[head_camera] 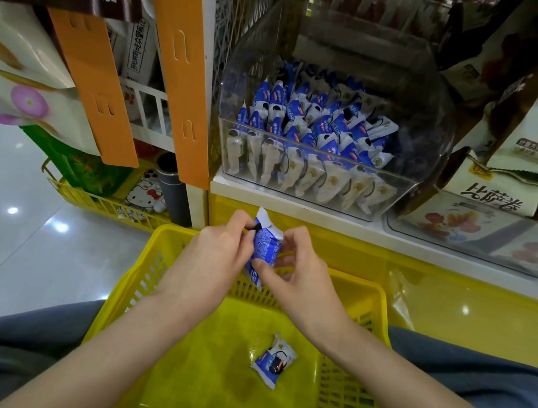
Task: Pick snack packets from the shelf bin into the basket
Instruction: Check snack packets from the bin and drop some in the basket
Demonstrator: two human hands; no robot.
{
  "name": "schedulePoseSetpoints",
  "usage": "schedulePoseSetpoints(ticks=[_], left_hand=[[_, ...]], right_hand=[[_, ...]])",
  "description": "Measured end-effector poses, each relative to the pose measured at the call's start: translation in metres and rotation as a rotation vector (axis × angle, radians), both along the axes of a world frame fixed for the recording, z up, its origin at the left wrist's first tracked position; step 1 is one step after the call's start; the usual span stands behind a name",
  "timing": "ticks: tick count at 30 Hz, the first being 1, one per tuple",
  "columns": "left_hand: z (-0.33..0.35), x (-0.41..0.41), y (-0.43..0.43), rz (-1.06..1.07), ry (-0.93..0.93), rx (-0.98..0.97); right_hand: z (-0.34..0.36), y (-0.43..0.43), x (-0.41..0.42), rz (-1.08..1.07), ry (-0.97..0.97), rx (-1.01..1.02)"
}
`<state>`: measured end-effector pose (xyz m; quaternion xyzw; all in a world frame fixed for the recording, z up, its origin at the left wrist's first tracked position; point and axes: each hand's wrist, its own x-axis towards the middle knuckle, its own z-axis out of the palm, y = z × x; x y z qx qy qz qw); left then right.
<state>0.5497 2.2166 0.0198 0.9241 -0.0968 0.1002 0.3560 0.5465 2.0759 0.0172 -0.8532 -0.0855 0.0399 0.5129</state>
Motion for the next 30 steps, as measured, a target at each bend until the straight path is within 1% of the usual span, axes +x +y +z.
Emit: schedulePoseSetpoints(ticks=[3,6,8,10,11,13,14,16,19,20,21,24,26,30], left_hand=[[0.0,0.0,-0.002,0.044,-0.011,-0.101],[0.001,0.005,-0.004,0.111,0.099,-0.296],[0.004,0.009,-0.007,0.15,0.222,-0.518],[0.01,0.011,-0.011,0.182,0.375,-0.831],[0.013,0.012,-0.012,0.191,0.436,-0.951],[0.018,0.012,-0.013,0.17,0.52,-1.07],[0.019,0.011,-0.013,0.132,0.547,-1.089],[0.019,0.009,-0.015,0.061,0.532,-1.037],[0.019,0.007,-0.015,0.099,0.415,-0.918],[0.018,0.008,-0.014,0.116,0.382,-0.887],[0.018,0.008,-0.012,0.115,0.363,-0.856],[0.019,0.009,-0.008,0.076,0.357,-0.785],[0.02,0.01,-0.008,0.072,0.378,-0.811],[0.021,0.012,-0.009,0.1,0.506,-0.989]], right_hand=[[0.0,-0.001,-0.001,-0.004,-0.055,-0.017],[0.004,0.0,0.001,0.01,-0.043,0.085],[0.008,0.0,0.002,0.05,-0.003,0.164],[0.01,0.0,0.003,0.088,0.026,0.219],[0.011,-0.001,0.004,0.089,0.024,0.22],[0.011,-0.002,0.006,0.052,-0.001,0.182],[0.011,-0.002,0.006,0.024,-0.012,0.163],[0.011,-0.003,0.007,-0.008,-0.035,0.107],[0.01,-0.003,0.007,0.022,-0.07,-0.023],[0.01,-0.003,0.007,0.028,-0.071,-0.032],[0.011,-0.002,0.008,0.017,-0.059,-0.01],[0.018,-0.001,0.012,-0.022,0.042,0.184],[0.023,-0.004,0.015,-0.037,0.049,0.219],[0.029,-0.005,0.016,-0.039,0.021,0.211]])
